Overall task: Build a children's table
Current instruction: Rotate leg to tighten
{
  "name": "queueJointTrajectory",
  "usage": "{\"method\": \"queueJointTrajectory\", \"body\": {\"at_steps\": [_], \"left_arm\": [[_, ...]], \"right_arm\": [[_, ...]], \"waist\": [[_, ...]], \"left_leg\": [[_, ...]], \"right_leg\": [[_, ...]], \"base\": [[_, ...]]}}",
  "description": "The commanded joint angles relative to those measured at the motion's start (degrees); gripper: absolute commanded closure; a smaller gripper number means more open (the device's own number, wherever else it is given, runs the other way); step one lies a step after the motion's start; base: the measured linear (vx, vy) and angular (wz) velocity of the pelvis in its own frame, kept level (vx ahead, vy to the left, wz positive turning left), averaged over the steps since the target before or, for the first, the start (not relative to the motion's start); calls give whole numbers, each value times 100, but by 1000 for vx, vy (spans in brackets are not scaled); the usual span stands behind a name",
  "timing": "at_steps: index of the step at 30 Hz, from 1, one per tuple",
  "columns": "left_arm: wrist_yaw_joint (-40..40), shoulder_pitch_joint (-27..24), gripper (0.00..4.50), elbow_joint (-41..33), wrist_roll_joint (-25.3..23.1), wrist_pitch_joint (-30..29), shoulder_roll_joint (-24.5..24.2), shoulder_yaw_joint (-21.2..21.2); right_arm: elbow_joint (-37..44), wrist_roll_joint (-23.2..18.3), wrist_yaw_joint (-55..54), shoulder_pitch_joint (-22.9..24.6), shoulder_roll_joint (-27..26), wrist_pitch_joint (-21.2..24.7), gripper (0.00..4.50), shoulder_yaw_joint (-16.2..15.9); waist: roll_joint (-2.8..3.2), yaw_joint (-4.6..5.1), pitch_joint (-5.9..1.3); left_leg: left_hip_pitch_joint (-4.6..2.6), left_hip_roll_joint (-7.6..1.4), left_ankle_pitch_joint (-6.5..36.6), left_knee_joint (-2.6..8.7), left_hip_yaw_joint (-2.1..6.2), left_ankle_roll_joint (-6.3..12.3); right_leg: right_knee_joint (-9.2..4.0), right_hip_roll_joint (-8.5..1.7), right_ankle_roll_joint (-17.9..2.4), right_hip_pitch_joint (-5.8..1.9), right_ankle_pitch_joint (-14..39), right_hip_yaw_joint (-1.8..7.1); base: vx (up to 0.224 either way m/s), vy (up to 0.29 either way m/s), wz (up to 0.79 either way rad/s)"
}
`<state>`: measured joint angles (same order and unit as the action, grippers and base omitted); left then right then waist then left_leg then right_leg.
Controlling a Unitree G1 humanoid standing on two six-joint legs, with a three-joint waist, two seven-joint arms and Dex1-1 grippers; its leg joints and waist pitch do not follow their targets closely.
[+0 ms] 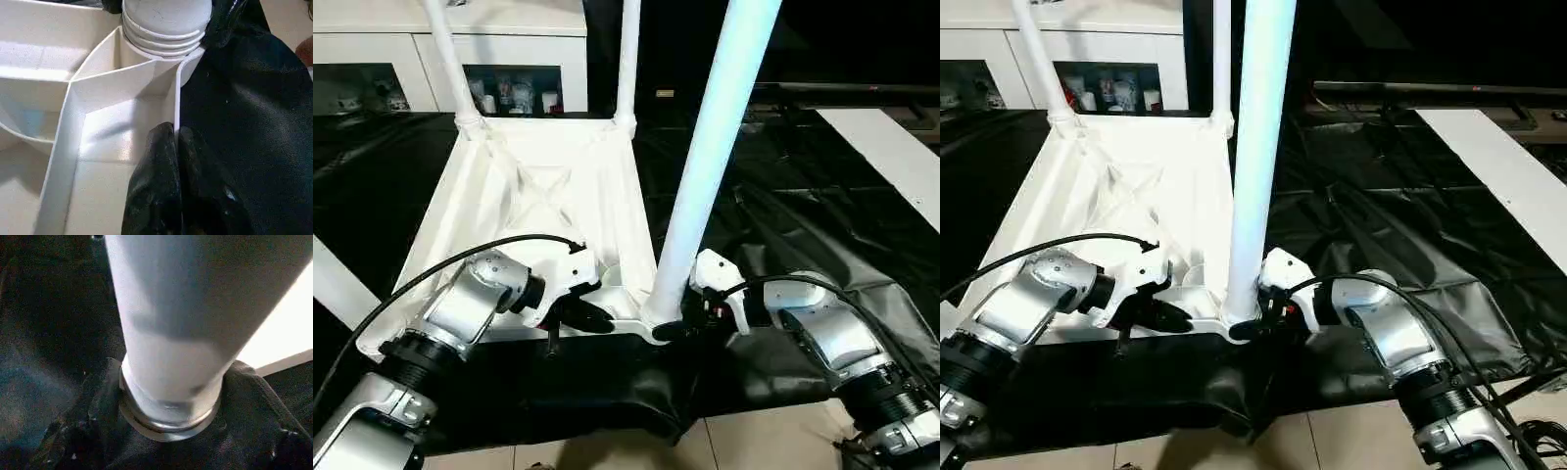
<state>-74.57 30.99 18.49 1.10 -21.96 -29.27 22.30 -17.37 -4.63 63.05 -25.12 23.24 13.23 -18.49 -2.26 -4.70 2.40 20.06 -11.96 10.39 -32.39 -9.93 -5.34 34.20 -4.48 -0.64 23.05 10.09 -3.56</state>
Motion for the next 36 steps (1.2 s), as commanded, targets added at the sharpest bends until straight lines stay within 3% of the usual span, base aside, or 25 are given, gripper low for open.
{"method": "queueJointTrajectory", "body": {"at_steps": [1, 2, 3, 4, 5, 6, 7, 12, 16, 19, 23, 25, 28, 29, 30, 32, 33, 34, 36], "left_arm": [[144, -92, 450, 83, -34, -116, 156, 123], [477, -48, 450, 235, -78, -129, 298, 12], [1102, 54, 450, 525, -114, -235, 587, -220], [1203, 71, 450, 571, -119, -253, 634, -257], [1521, 134, 450, 726, -124, -319, 796, -372], [1851, 197, 450, 888, -129, -401, 976, -477], [2113, 247, 450, 1019, -128, -457, 1119, -562], [3184, 542, 450, 1747, -279, -563, 1736, -675], [3654, 772, 450, 2315, -444, -398, 2027, -709], [3813, 887, 450, 2597, -520, -306, 2128, -704], [3826, 920, 450, 2675, -577, -253, 2090, -626], [3787, 933, 450, 2703, -587, -204, 2032, -577], [3626, 922, 450, 2677, -600, -145, 1967, -566], [3566, 911, 450, 2653, -607, -150, 1942, -562], [3522, 912, 450, 2665, -625, -135, 1919, -557], [3496, 915, 450, 2678, -638, -123, 1906, -552], [3352, 866, 450, 2584, -631, -98, 1819, -536], [3235, 829, 450, 2504, -620, -43, 1762, -511], [3003, 768, 450, 2370, -549, -5, 1683, -488]], "right_arm": [[-390, 130, -717, -89, -236, 184, 181, 196], [-545, 136, -1105, -130, -407, 267, 181, 336], [-775, 128, -1686, -195, -668, 360, 181, 554], [-810, 126, -1775, -206, -708, 374, 182, 588], [-882, 111, -1991, -225, -824, 434, 182, 663], [-952, 105, -2292, -234, -984, 492, 182, 749], [-1013, 96, -2536, -247, -1116, 548, 183, 821], [-1438, 165, -3924, -430, -1938, 667, 183, 1067], [-1743, 165, -4649, -671, -2463, 774, 183, 1263], [-1832, 198, -4725, -796, -2650, 768, 183, 1237], [-1771, 99, -4482, -810, -2689, 695, 183, 1214], [-1628, -8, -4251, -742, -2679, 516, 114, 1229], [-1345, -17, -4019, -598, -2530, 466, 107, 1187], [-1259, -2, -3951, -558, -2433, 451, 76, 1182], [-1190, -12, -3885, -534, -2355, 439, 76, 1200], [-1142, -26, -3833, -520, -2298, 435, 66, 1219], [-790, -103, -3478, -409, -1971, 344, 66, 1235], [-585, -185, -3233, -346, -1792, 358, 52, 1240], [-312, -268, -2819, -257, -1485, 402, 52, 1201]], "waist": [[0, 26, -279], [-10, 45, -250], [-19, 73, -238], [-16, 100, -242], [-37, 125, -255], [-48, 151, -254], [-33, 140, -254], [-45, 183, -270], [-21, 185, -277], [-7, 177, -274], [-7, 158, -278], [-21, 151, -286], [-16, 140, -277], [-30, 155, -276], [-30, 155, -276], [-34, 221, -282], [-57, 227, -275], [-36, 194, -282], [-55, 181, -282]], "left_leg": [[-1, -105, 1115, 354, -16, 142], [9, -102, 1240, 371, -17, 108], [-8, -90, 1471, 379, -6, -7], [-42, -79, 1629, 369, 10, -124], [-36, -75, 1666, 366, 21, -135], [18, -71, 1606, 381, 42, -154], [-15, -72, 1661, 374, 46, -141], [-12, -63, 1588, 369, 30, -101], [-10, -63, 1512, 376, 31, -107], [-16, -55, 1577, 377, 30, -112], [-10, -68, 1658, 390, 37, -86], [-15, -65, 1697, 388, 35, -80], [10, -73, 1672, 403, 40, -53], [41, -68, 1650, 413, 50, -37], [41, -68, 1650, 413, 50, -37], [69, -63, 1663, 415, 70, -15], [63, -62, 1650, 408, 67, 2], [13, -77, 1652, 385, 48, 57], [54, -96, 1520, 391, 52, 128]], "right_leg": [[-358, -306, -1109, -289, 1292, 237], [-387, -301, -1052, -272, 1532, 236], [-441, -311, -909, -259, 2062, 230], [-478, -323, -804, -230, 2459, 219], [-487, -325, -758, -234, 2569, 215], [-481, -320, -663, -261, 2635, 206], [-516, -327, -585, -229, 2728, 204], [-500, -307, -691, -206, 2350, 223], [-480, -302, -728, -211, 2101, 227], [-495, -301, -686, -209, 2147, 226], [-496, -310, -669, -224, 2113, 225], [-507, -316, -642, -221, 2226, 224], [-509, -320, -618, -233, 2186, 225], [-504, -317, -580, -265, 2211, 214], [-504, -317, -580, -265, 2211, 214], [-506, -320, -567, -275, 2279, 200], [-521, -324, -555, -266, 2346, 198], [-530, -333, -594, -228, 2292, 216], [-492, -325, -683, -278, 1985, 218]], "base": [[0, 0, 0], [0, 0, 0], [0, 0, 0], [-56, -7, -2], [-56, -7, -2], [-59, 2, -5], [0, 0, 0], [0, 0, 0], [0, 0, 0], [0, 0, 0], [0, 0, 0], [0, 0, 0], [0, 0, 0], [0, 0, 0], [0, 0, 0], [0, 0, 0], [0, 0, 0], [0, 0, 0], [0, 0, 0]]}}
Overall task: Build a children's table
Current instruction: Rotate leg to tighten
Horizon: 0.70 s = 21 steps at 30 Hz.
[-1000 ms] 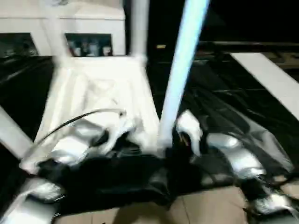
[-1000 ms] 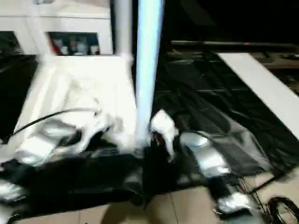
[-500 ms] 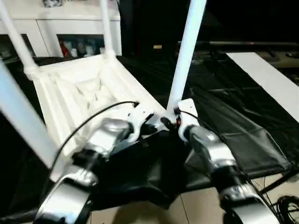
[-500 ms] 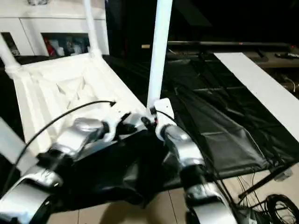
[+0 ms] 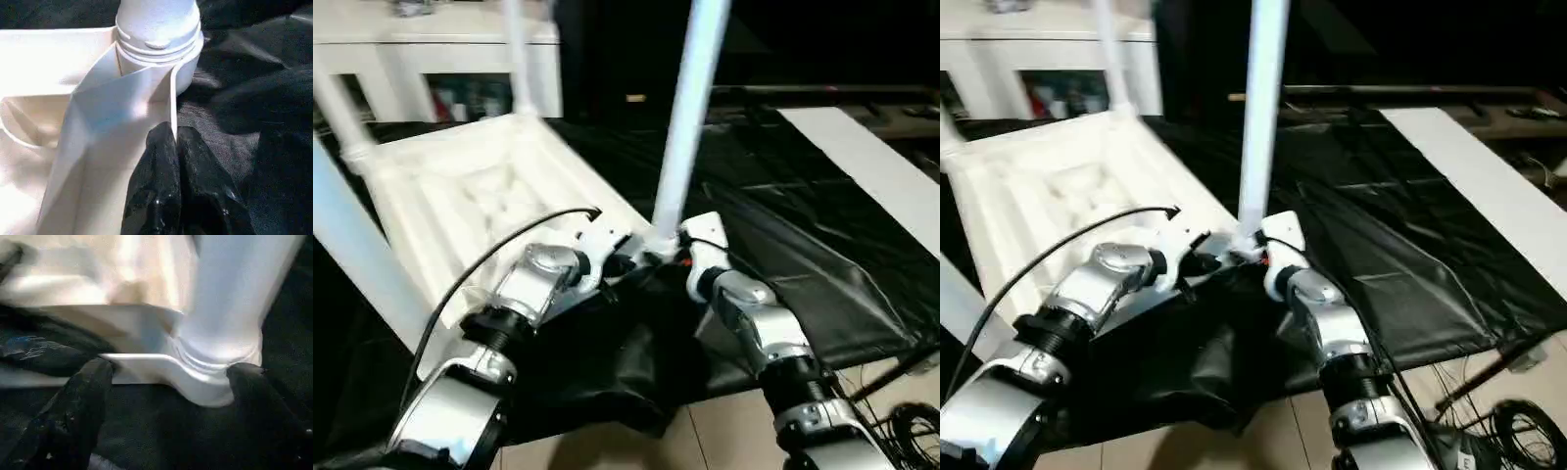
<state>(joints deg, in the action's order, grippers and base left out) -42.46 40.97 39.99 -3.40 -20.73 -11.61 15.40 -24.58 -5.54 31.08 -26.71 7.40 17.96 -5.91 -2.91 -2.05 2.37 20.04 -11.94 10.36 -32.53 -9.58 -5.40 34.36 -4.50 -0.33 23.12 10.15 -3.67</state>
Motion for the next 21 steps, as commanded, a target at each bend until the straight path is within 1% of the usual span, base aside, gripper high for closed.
{"method": "queueJointTrajectory", "body": {"at_steps": [1, 2, 3, 4, 5, 7, 8, 9, 10, 12, 13, 14, 16, 17, 18, 20, 21], "left_arm": [[-499, -306, 450, 43, -79, 56, -185, 307], [-592, -336, 450, -33, -50, 15, -219, 329], [-716, -375, 450, -133, -12, -39, -264, 358], [-1244, -519, 450, -481, 107, 1, -444, 487], [-1475, -579, 450, -626, 159, 21, -528, 541], [-1843, -678, 450, -889, 194, 74, -724, 639], [-2015, -725, 450, -1023, 235, 7, -828, 671], [-2015, -725, 450, -1023, 235, 7, -828, 671], [-2329, -803, 450, -1236, 285, 37, -1022, 726], [-2575, -859, 450, -1420, 338, -32, -1193, 772], [-2575, -859, 450, -1420, 338, -32, -1193, 772], [-2924, -936, 450, -1663, 450, -48, -1382, 835], [-3092, -987, 450, -1819, 515, -100, -1477, 860], [-3193, -1015, 450, -1906, 554, -116, -1529, 875], [-3263, -1035, 450, -1988, 583, -212, -1581, 892], [-3269, -1056, 450, -2082, 542, -259, -1636, 879], [-3259, -1056, 450, -2091, 528, -258, -1640, 872]], "right_arm": [[548, -137, 781, -22, 413, -125, 52, -199], [600, -113, 947, 11, 535, -151, 52, -258], [669, -82, 1165, 55, 698, -185, 52, -335], [837, 30, 1797, 189, 1151, -329, 52, -541], [877, 71, 2000, 232, 1292, -395, 52, -597], [921, 121, 2300, 278, 1528, -512, 52, -662], [921, 119, 2379, 278, 1606, -558, 52, -661], [921, 119, 2379, 278, 1606, -558, 52, -661], [965, 73, 2502, 269, 1742, -561, 52, -673], [1046, 37, 2661, 271, 1865, -554, 52, -737], [1046, 37, 2661, 271, 1865, -554, 52, -737], [1113, -15, 2779, 275, 1910, -546, 52, -796], [1150, -53, 2848, 280, 1931, -543, 52, -833], [1168, -60, 2877, 285, 1939, -555, 52, -860], [1184, -59, 2912, 291, 1940, -565, 52, -899], [1223, -6, 3136, 336, 1929, -618, 52, -993], [1233, 0, 3206, 352, 1930, -623, 52, -1021]], "waist": [[16, -85, -288], [11, -94, -290], [20, -106, -297], [24, -135, -299], [15, -150, -301], [28, -181, -320], [30, -189, -317], [30, -189, -317], [43, -216, -304], [50, -227, -288], [58, -238, -284], [81, -259, -278], [72, -275, -285], [83, -280, -290], [91, -290, -298], [81, -289, -292], [76, -288, -301]], "left_leg": [[54, -101, 1411, 398, 13, 171], [54, -108, 1372, 393, 15, 189], [27, -111, 1301, 371, -8, 216], [30, -117, 1216, 355, -20, 264], [36, -123, 1161, 350, -24, 289], [29, -111, 825, 336, -47, 366], [21, -115, 772, 333, -50, 395], [21, -115, 772, 333, -50, 395], [1, -124, 840, 343, -48, 385], [-10, -129, 977, 359, -50, 321], [-24, -133, 1030, 360, -50, 297], [-61, -139, 1139, 361, -61, 252], [-36, -139, 1152, 375, -49, 192], [-39, -140, 1139, 374, -45, 179], [-65, -142, 1131, 364, -58, 175], [-35, -133, 1087, 367, -53, 174], [-32, -129, 1039, 359, -53, 175]], "right_leg": [[-480, -316, -794, -283, 1727, 230], [-465, -316, -825, -294, 1621, 226], [-446, -314, -933, -278, 1418, 235], [-422, -325, -1042, -297, 1228, 238], [-412, -330, -1070, -306, 1133, 244], [-350, -301, -1268, -309, 580, 244], [-333, -301, -1341, -308, 436, 239], [-333, -301, -1341, -308, 436, 239], [-336, -310, -1380, -311, 529, 238], [-356, -312, -1343, -306, 779, 243], [-364, -312, -1330, -296, 857, 245], [-379, -307, -1329, -264, 944, 255], [-352, -306, -1302, -291, 917, 255], [-341, -305, -1300, -290, 879, 253], [-335, -297, -1331, -276, 782, 255], [-327, -295, -1352, -296, 703, 253], [-318, -296, -1349, -303, 655, 251]], "base": [[0, 0, 0], [0, 0, 0], [0, 0, 0], [0, 0, 0], [0, 0, 0], [26, -1, 1], [0, 0, 0], [0, 0, 0], [0, 0, 0], [0, 0, 0], [0, 0, 0], [0, 0, 0], [0, 0, 0], [0, 0, 0], [0, 0, 0], [0, 0, 0], [0, 0, 0]]}}
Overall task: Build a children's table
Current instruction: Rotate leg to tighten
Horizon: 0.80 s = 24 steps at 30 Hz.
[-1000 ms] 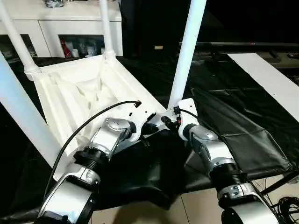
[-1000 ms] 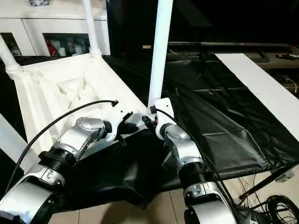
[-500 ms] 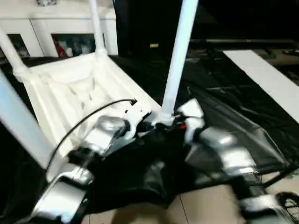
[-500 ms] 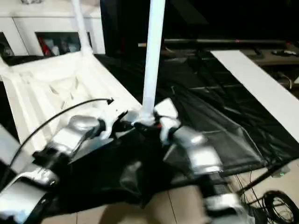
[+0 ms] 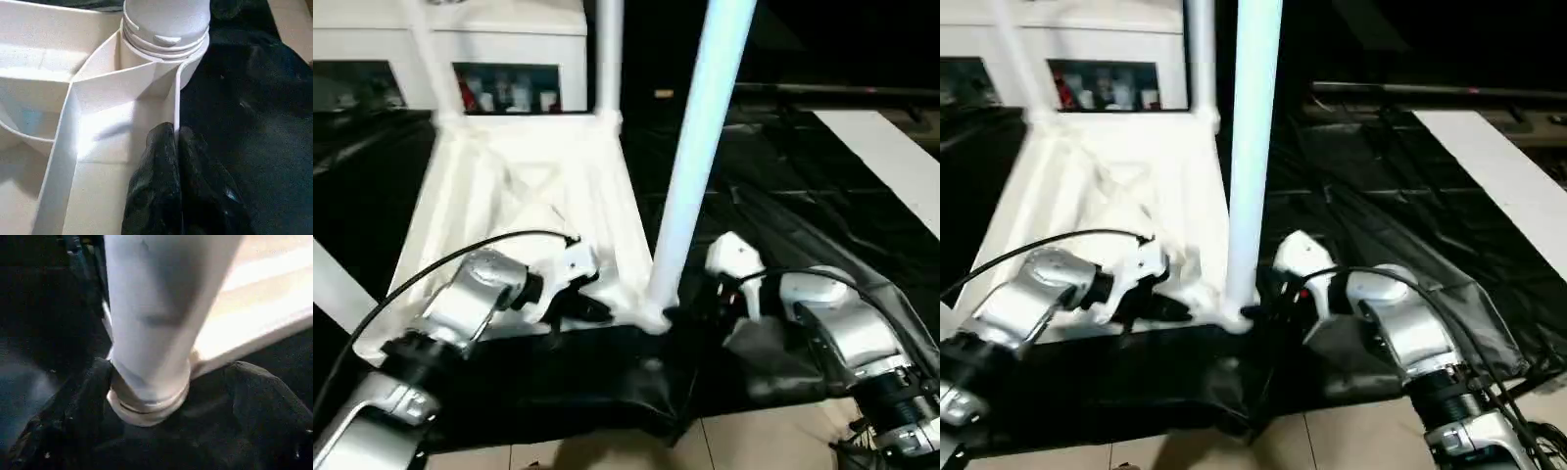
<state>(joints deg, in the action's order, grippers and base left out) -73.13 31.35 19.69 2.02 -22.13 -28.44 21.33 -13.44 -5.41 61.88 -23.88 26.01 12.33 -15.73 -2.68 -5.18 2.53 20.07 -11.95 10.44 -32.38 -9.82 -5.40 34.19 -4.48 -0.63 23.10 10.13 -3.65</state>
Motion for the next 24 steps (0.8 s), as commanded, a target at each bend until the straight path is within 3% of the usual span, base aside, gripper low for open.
{"method": "queueJointTrajectory", "body": {"at_steps": [1, 6, 17, 24], "left_arm": [[-178, -85, 450, -53, -28, -124, 45, 277], [-188, -85, 450, -111, -24, -177, 33, 296], [-177, -115, 450, -152, -47, -231, -15, 282], [-144, -146, 450, -168, -56, -314, -31, 308]], "right_arm": [[103, -5, 153, 74, 52, -71, 52, -64], [24, -50, 197, 38, 9, -76, 52, -117], [-213, -52, 163, -58, -176, -172, 159, -106], [-311, -40, 105, -39, -251, -220, 195, -105]], "waist": [[51, 23, -320], [40, 20, -334], [20, 15, -337], [-1, 17, -334]], "left_leg": [[-26, -125, 990, 339, -27, 186], [-21, -115, 917, 328, -25, 185], [-21, -110, 847, 313, -28, 207], [-16, -106, 844, 304, -29, 206]], "right_leg": [[-296, -298, -1321, -310, 613, 250], [-291, -302, -1302, -325, 605, 248], [-275, -300, -1297, -321, 649, 245], [-272, -299, -1261, -318, 704, 247]], "base": [[0, 0, 0], [0, 0, 0], [0, 0, 0], [0, 0, 0]]}}
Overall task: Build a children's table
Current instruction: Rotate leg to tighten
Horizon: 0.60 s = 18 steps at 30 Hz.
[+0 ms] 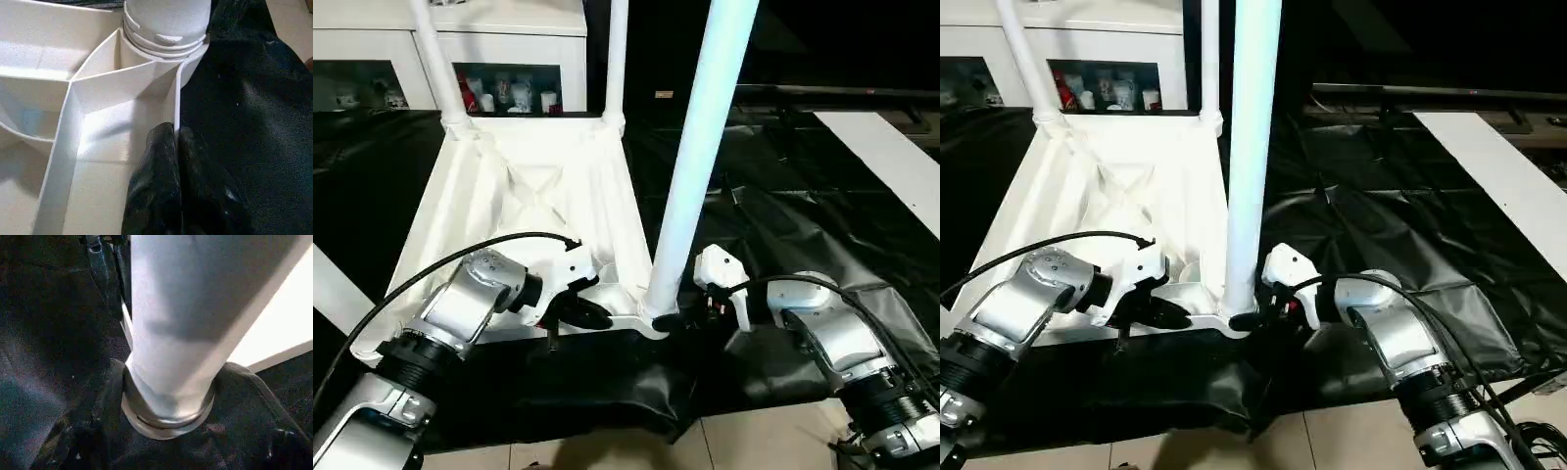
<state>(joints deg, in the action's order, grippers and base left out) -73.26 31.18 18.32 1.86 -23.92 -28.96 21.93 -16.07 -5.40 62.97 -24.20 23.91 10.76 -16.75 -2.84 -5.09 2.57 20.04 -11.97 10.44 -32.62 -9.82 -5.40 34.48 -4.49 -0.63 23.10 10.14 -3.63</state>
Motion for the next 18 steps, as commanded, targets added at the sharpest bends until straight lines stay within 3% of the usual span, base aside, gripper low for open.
{"method": "queueJointTrajectory", "body": {"at_steps": [1, 4, 8, 10, 14, 16, 18], "left_arm": [[-124, -130, 450, -28, -42, -140, 23, 246], [242, -89, 450, 153, -97, -152, 207, 142], [784, 41, 450, 492, -179, -129, 513, 2], [1250, 195, 450, 790, -213, -175, 830, -110], [1984, 479, 450, 1279, -253, -297, 1325, -290], [2771, 784, 450, 1811, -343, -306, 1772, -472], [2944, 861, 450, 1939, -359, -300, 1878, -508]], "right_arm": [[-57, -40, -16, -3, -50, -67, 195, 0], [-186, -20, -376, 41, -246, -27, 196, 98], [-293, -21, -830, 89, -493, 99, 197, 227], [-437, 10, -1331, 106, -748, 192, 213, 358], [-593, 61, -2024, 108, -1130, 386, 235, 511], [-953, 233, -3036, -64, -1580, 570, 241, 710], [-1086, 265, -3331, -143, -1713, 643, 243, 778]], "waist": [[18, 8, -339], [22, 11, -317], [17, 12, -277], [25, 24, -272], [38, 9, -272], [57, 28, -272], [55, 53, -264]], "left_leg": [[-14, -105, 850, 328, -29, 204], [-10, -101, 966, 339, -26, 162], [-34, -89, 1487, 355, -12, 2], [-32, -77, 1568, 361, -3, -45], [-42, -73, 1681, 371, 25, -55], [-69, -57, 1722, 359, 11, -105], [-53, -45, 1795, 367, 29, -145]], "right_leg": [[-300, -302, -1262, -317, 716, 246], [-333, -303, -1201, -306, 963, 246], [-451, -317, -869, -257, 2081, 250], [-488, -312, -762, -235, 2328, 243], [-535, -320, -601, -220, 2640, 224], [-557, -300, -613, -171, 2639, 224], [-555, -295, -599, -183, 2714, 211]], "base": [[0, 0, 0], [0, 0, 0], [0, 0, 0], [0, 0, 0], [0, 0, 0], [0, 0, 0], [0, 0, 0]]}}
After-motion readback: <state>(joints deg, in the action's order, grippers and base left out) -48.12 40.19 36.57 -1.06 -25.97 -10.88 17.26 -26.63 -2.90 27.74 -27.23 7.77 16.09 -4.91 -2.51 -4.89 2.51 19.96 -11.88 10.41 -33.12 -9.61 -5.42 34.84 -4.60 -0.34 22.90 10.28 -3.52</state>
